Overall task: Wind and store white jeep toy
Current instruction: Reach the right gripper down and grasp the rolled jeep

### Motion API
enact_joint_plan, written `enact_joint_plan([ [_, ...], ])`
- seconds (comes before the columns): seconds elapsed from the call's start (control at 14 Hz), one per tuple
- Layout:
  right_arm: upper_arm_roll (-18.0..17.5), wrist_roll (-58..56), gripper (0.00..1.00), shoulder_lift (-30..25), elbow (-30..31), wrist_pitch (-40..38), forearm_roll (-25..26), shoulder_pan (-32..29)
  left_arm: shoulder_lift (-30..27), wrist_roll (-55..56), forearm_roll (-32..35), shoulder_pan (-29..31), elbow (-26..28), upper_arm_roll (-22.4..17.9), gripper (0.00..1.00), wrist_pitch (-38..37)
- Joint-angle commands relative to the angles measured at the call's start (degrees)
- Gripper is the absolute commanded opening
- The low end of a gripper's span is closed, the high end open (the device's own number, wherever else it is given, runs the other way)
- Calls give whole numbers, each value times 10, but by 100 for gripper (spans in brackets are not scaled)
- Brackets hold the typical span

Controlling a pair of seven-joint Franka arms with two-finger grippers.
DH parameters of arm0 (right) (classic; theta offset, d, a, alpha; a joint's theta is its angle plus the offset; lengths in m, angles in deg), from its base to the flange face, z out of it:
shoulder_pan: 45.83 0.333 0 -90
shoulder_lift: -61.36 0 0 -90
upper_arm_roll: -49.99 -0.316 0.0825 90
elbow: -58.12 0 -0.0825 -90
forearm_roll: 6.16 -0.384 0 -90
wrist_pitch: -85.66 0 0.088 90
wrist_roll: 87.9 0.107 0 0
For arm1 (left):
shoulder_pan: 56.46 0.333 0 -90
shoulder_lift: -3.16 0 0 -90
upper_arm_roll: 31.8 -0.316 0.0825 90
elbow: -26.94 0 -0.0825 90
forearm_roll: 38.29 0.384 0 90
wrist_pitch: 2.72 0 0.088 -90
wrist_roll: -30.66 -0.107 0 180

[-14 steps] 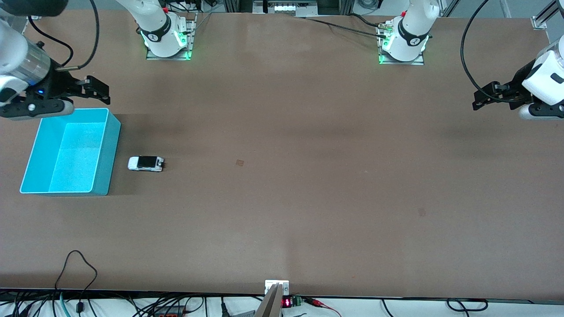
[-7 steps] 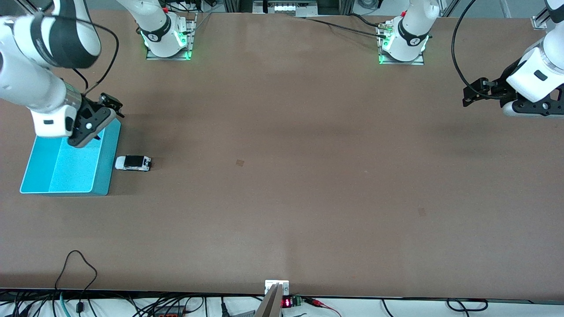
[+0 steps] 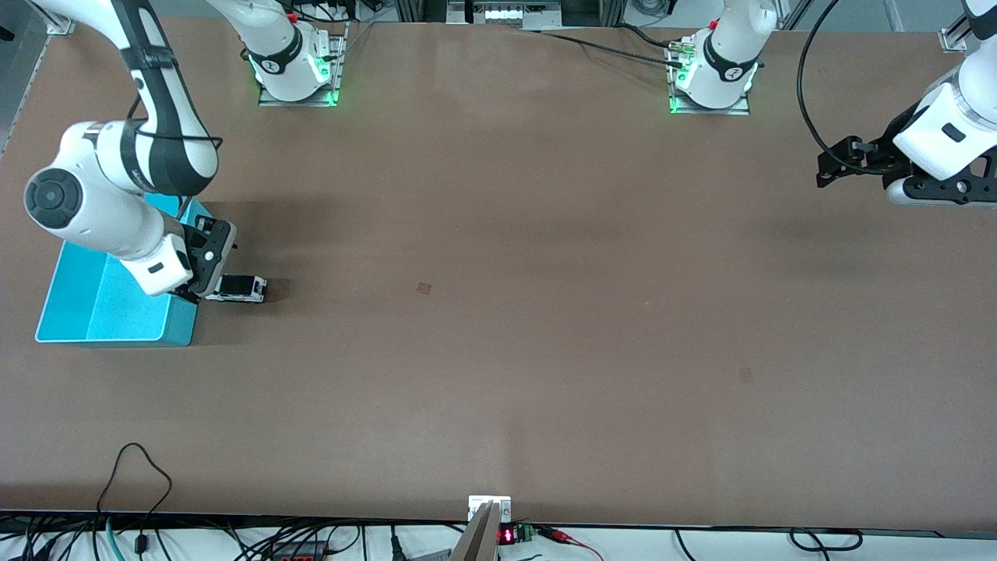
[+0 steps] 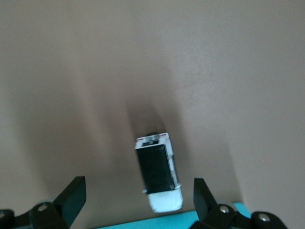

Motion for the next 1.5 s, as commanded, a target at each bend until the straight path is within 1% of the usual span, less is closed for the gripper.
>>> enact_joint_plan([
  [0.0, -5, -52, 100, 42, -1, 55, 2, -19, -7, -7, 5, 1, -4, 3, 100, -12],
  [0.14, -5, -74, 100, 63, 13, 100, 2, -27, -8, -7, 8, 1, -4, 3, 100, -12],
  [0.29, -5, -84, 100, 66, 47, 152, 2, -31, -8, -7, 8, 1, -4, 3, 100, -16],
  [0.57, -5, -86, 100, 69, 84, 208, 2, -39, -7, -6, 10, 1, -5, 11, 100, -19],
  [0.64, -5, -89, 100, 70, 93, 227, 2, -39, -7, -6, 22, 1, -8, 13, 100, -18],
  [0.71, -5, -90, 100, 70, 96, 234, 2, -39, -4, -6, 33, 1, -26, 19, 100, -19],
  [0.79, -5, -97, 97, 70, 96, 234, 2, -39, -2, -6, 34, 1, -33, 23, 100, -20],
  [0.86, -5, -111, 78, 70, 95, 235, 2, -40, -1, -7, 33, 2, -33, 23, 100, -20],
  [0.93, -5, -121, 48, 70, 95, 235, 2, -42, -1, -8, 33, 4, -33, 23, 100, -20],
  [1.0, -5, -125, 28, 70, 95, 236, 2, -43, -1, -8, 33, 4, -33, 22, 100, -20],
  [1.14, -6, -129, 0, 69, 94, 235, 2, -46, -1, -9, 33, 4, -34, 22, 100, -31],
  [1.36, -9, -144, 0, 59, 91, 231, 1, -47, -1, -8, 33, 4, -34, 22, 100, -32],
  [1.43, -9, -140, 0, 48, 89, 228, 1, -45, -1, -9, 33, 4, -34, 22, 100, -33],
])
